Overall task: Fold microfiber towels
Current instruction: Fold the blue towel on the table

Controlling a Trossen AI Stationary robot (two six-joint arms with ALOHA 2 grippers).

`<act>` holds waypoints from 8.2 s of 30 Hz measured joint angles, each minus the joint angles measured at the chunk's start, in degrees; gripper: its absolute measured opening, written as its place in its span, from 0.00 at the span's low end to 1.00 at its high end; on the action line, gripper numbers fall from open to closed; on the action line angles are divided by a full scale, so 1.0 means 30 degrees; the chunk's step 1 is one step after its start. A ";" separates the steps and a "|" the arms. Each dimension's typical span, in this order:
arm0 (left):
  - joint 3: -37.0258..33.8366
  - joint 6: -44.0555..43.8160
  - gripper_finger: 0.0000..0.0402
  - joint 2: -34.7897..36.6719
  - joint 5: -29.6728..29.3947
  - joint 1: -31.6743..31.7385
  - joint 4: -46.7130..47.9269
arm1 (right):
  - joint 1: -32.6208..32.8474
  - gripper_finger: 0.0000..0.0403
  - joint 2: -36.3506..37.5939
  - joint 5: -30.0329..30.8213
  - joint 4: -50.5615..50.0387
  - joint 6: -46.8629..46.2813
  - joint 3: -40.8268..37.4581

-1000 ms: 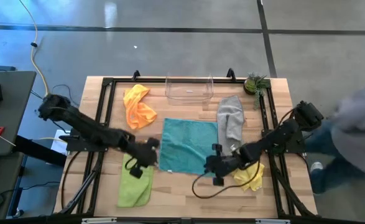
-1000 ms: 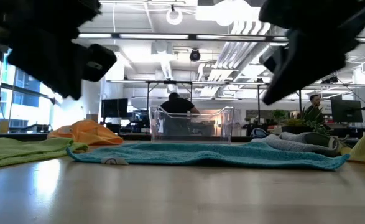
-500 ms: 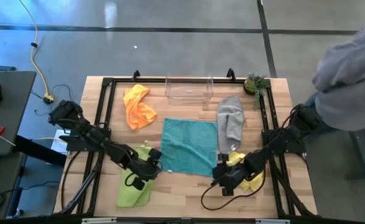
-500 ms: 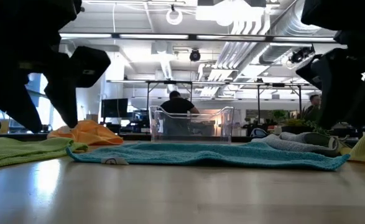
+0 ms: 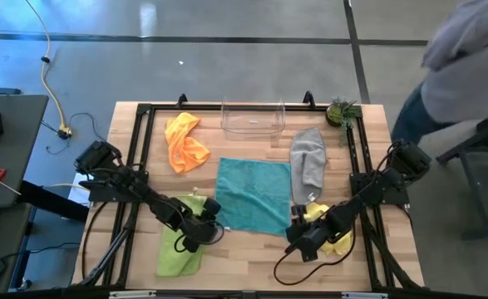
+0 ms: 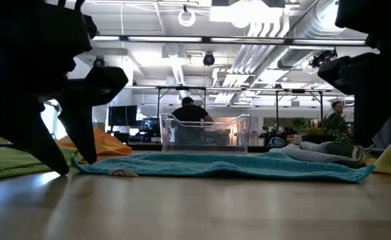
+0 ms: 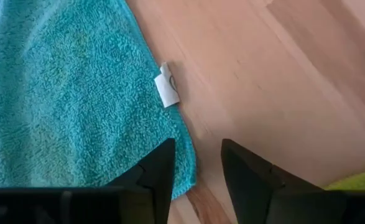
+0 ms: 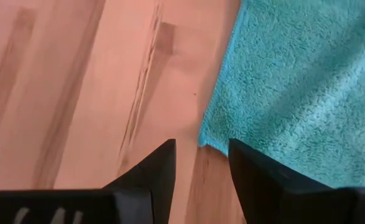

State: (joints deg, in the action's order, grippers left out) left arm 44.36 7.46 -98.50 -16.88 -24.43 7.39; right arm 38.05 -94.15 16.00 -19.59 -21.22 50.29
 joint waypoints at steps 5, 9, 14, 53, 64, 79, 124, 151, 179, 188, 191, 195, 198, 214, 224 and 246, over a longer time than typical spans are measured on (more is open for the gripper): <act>-0.0015 -0.0383 0.22 0.0000 -0.0131 0.0286 0.0199 | -0.0004 0.34 -0.0004 -0.0033 -0.0070 0.1466 0.0127; -0.0022 -0.0520 0.16 -0.0005 -0.0152 0.0389 0.0354 | -0.0004 0.34 -0.0535 -0.0025 0.0085 0.2695 0.0127; -0.0036 -0.0608 0.08 -0.0015 -0.0045 0.0389 0.0419 | -0.0004 0.33 -0.1598 0.0050 0.0235 0.3809 0.0176; -0.0071 -1.3091 0.00 0.8312 0.1269 -0.0574 0.2588 | 0.0090 0.00 0.1751 0.1620 -0.1409 -0.2810 0.2592; -0.0153 -1.5431 0.00 0.8444 -0.0088 0.1903 0.4736 | -0.3334 0.00 0.1825 0.2661 -0.5837 -0.4855 0.3304; -0.0168 -1.3947 0.00 0.8320 -0.0135 0.5655 0.6864 | -0.6942 0.00 0.1814 0.2826 -0.6715 -0.3779 0.3020; -0.3198 -0.6721 0.02 0.6587 0.3613 0.5162 0.1313 | -0.8852 0.01 0.1916 -0.0842 0.4777 -0.5699 -0.4557; -0.3184 -0.2617 0.00 0.7242 0.5796 0.9537 0.1541 | -1.0097 0.00 0.1803 -0.5235 0.4077 -0.2914 -0.3192; -0.3191 -0.1930 0.00 0.6214 0.4968 1.1345 0.1982 | -1.5215 0.00 0.2361 -0.3318 0.0260 0.2874 -0.1750; -0.3198 -0.0992 0.00 0.4461 0.5484 1.2054 0.1612 | -1.2404 0.00 0.3034 -0.4862 -0.0274 0.0672 -0.1243; -0.3152 -0.0768 0.00 0.3550 0.6101 1.2030 0.1196 | -1.1356 0.00 0.2443 -0.4329 0.0210 0.0050 -0.1250; -0.3105 -0.0994 0.00 0.3136 0.6644 1.1507 0.0738 | -1.0851 0.00 0.1909 -0.3556 0.0345 -0.0476 -0.1250; -0.3130 -0.1763 0.00 0.3335 0.6983 1.0707 0.0807 | -1.0954 0.00 0.1865 -0.3172 0.0247 -0.0391 -0.1250; -0.3155 -0.7322 0.00 0.3650 0.7346 0.4600 -0.2585 | -1.3457 0.00 0.1858 -0.3600 0.2007 0.1261 -0.2762; -0.2314 -0.5904 0.00 0.6338 0.8227 0.5254 -0.1554 | -1.2510 0.00 0.1865 -0.3737 0.3240 0.0147 -0.3020; -0.5298 -0.5621 0.00 0.3828 0.8327 0.6237 -0.5701 | -1.3774 0.00 0.0005 -0.2338 0.3583 0.0600 -0.2773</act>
State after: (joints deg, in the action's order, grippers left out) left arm 28.46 -9.40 -87.02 8.10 -5.72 -9.72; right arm -3.27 -94.13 8.98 -8.84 -19.42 41.98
